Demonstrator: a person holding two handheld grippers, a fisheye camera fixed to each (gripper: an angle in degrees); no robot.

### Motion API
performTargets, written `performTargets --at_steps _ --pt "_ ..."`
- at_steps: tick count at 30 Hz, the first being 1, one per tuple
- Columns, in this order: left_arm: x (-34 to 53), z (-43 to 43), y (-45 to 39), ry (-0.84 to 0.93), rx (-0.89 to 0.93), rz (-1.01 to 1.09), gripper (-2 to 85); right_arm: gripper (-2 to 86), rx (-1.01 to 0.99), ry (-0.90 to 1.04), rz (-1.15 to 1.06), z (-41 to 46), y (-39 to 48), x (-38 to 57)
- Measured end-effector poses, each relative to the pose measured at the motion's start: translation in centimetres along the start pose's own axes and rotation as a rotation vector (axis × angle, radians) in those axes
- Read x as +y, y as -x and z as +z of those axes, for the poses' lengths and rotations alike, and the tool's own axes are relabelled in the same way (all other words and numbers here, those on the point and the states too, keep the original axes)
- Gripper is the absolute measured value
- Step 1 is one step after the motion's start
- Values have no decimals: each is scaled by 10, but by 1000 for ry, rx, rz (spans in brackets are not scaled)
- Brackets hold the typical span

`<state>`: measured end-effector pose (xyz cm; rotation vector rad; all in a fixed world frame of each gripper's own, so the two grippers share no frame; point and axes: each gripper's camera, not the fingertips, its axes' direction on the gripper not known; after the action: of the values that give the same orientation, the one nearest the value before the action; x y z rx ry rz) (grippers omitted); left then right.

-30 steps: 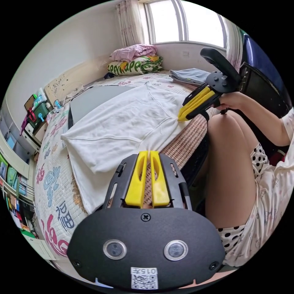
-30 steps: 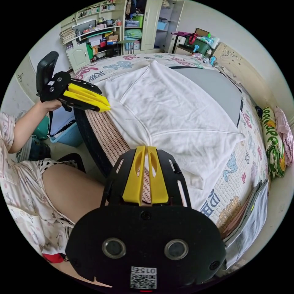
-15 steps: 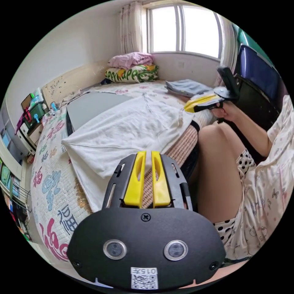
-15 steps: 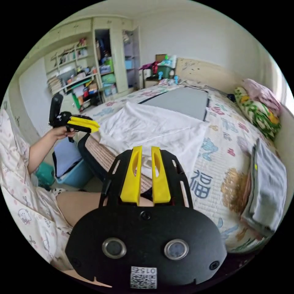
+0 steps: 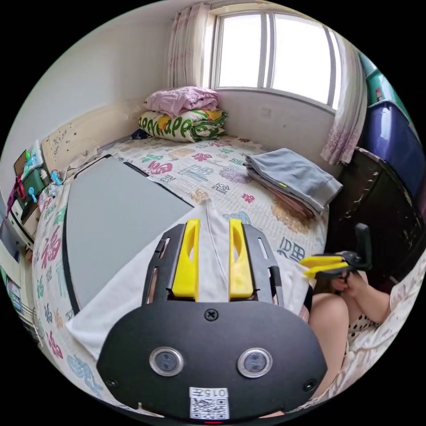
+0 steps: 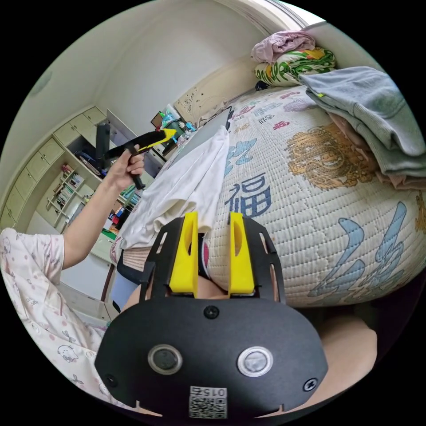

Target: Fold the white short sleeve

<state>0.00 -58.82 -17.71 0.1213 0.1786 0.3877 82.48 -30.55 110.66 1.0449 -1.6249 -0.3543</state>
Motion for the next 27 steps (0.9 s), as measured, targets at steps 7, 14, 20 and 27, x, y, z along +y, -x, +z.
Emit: performTargets --at_steps 7,14,20,27 --pt "-97 130 25 190 -30 -62 104 72 -77 44 -9 7 54 -75" --pt "-107 193 15 371 -141 2 92 24 -115 24 27 6 67 -112" --pt "-88 196 -2 361 -180 56 48 9 -60 -1 0 17 84 -112" --pt "-79 154 -4 157 -99 -13 20 6 54 -113 -21 -15 63 -97"
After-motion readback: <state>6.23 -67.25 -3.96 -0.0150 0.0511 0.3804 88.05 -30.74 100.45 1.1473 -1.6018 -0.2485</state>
